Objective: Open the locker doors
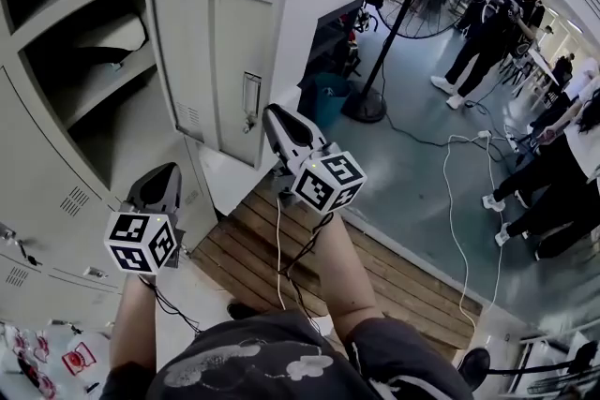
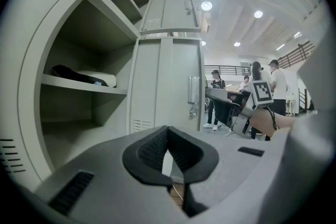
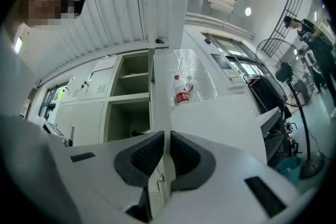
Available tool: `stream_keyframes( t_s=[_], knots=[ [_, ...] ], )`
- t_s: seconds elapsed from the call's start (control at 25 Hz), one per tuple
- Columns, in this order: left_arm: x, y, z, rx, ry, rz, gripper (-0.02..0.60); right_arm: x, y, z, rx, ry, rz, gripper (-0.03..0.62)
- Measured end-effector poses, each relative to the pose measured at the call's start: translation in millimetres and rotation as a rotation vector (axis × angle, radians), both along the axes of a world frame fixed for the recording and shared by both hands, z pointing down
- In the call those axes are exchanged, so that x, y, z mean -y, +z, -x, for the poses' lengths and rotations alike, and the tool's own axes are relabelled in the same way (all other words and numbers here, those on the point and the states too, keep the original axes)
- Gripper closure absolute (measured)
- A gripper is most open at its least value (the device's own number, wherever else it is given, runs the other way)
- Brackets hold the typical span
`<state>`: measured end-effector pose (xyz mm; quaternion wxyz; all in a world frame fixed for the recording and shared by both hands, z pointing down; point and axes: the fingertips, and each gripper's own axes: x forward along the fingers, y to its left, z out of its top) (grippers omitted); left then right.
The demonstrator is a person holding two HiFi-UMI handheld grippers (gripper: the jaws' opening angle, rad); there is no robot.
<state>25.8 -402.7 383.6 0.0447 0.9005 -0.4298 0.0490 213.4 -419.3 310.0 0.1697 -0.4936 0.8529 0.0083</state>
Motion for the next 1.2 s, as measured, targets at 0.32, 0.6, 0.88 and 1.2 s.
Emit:
stream_keyframes(
  t_s=[0.32,0.6,0.88,1.2],
  knots=[
    [-20,-4,17,-0.007,-0.025,-0.004,0.574,-22,-1,6,-0.041,0.019,-0.002,0.392],
    [-50,3,45,-0.017,-0.062,0.007,0.574,-47,10,38,-0.109,0.013,0.023,0.299],
    [-95,15,105,-0.038,-0.164,0.017,0.574,-83,24,101,-0.156,-0.063,0.043,0.287],
    [-156,24,189,-0.063,-0.321,0.032,0.574,-125,38,193,-0.183,-0.216,0.062,0.287]
  ],
)
